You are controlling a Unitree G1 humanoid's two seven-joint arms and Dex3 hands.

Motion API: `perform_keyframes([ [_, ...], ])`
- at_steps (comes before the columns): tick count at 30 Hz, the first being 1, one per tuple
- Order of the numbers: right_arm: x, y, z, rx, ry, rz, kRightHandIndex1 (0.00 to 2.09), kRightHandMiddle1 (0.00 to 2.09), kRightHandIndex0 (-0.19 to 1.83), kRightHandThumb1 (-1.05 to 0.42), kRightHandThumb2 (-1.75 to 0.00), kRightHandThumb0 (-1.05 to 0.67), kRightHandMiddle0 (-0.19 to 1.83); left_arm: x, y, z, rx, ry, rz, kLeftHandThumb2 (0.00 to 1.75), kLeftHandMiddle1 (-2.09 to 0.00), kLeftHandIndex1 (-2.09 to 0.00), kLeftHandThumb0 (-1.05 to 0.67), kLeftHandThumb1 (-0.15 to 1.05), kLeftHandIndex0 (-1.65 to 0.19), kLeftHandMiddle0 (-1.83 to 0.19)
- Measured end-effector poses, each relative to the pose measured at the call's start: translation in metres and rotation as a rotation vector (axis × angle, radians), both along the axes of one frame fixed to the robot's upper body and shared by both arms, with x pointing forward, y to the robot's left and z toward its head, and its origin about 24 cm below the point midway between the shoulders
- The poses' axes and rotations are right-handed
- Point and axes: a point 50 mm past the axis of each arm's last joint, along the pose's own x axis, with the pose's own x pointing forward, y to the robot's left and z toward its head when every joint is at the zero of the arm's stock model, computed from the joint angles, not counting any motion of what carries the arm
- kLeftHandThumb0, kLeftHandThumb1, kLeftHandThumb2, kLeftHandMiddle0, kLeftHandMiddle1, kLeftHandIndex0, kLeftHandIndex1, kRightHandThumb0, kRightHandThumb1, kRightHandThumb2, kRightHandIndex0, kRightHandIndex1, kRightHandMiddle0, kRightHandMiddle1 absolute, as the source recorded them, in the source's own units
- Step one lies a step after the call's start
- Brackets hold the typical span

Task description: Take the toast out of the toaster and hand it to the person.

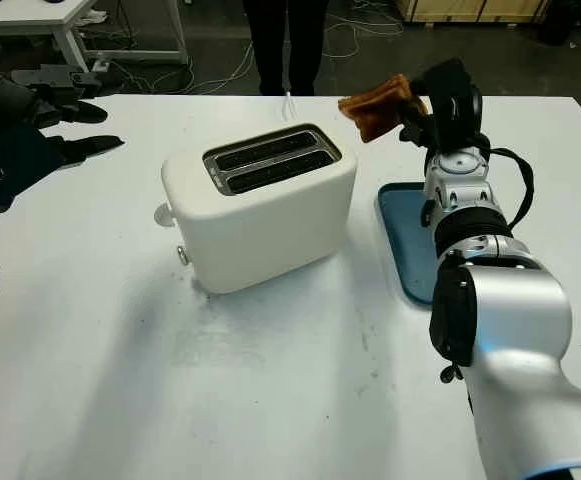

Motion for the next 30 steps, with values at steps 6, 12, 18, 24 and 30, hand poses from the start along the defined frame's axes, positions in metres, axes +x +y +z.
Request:
perform_keyframes([
  [6, -0.0001, 0.0000, -0.0019, 0.029, 0.012, 0.007, 1.75, 1.75, 0.70, -0.92, -0.37, -0.11, 0.31, -0.0002, -0.0001, 0.0002, 0.000, 0.001, 0.002, 0.00, -0.62, -0.01, -0.29, 0.86, -0.71, -0.48],
  [12, -0.0003, -0.0007, -0.0033, 0.069, 0.015, -0.002, 1.75, 1.75, 0.69, -0.92, -0.38, -0.11, 0.25, -0.0001, -0.0003, 0.0000, 0.001, 0.002, 0.002, 0.00, -0.62, 0.00, -0.30, 0.86, -0.70, -0.47],
  [18, -0.0004, -0.0010, -0.0033, 0.081, 0.013, -0.002, 1.75, 1.75, 0.71, -0.92, -0.37, -0.07, 0.27, 0.0000, -0.0001, -0.0002, -0.001, 0.005, 0.003, 0.00, -0.61, 0.00, -0.29, 0.86, -0.69, -0.46],
  [24, -0.0003, -0.0007, -0.0032, 0.080, 0.012, 0.002, 1.75, 1.75, 0.74, -0.92, -0.35, -0.08, 0.30, 0.0000, -0.0001, -0.0003, -0.001, 0.006, 0.002, 0.00, -0.63, -0.01, -0.30, 0.85, -0.70, -0.48],
  [30, -0.0004, -0.0009, -0.0032, 0.080, 0.012, -0.002, 1.75, 1.75, 0.70, -0.92, -0.37, -0.09, 0.29, 0.0005, 0.0000, -0.0008, -0.001, 0.004, -0.002, 0.00, -0.64, -0.01, -0.32, 0.85, -0.70, -0.47],
])
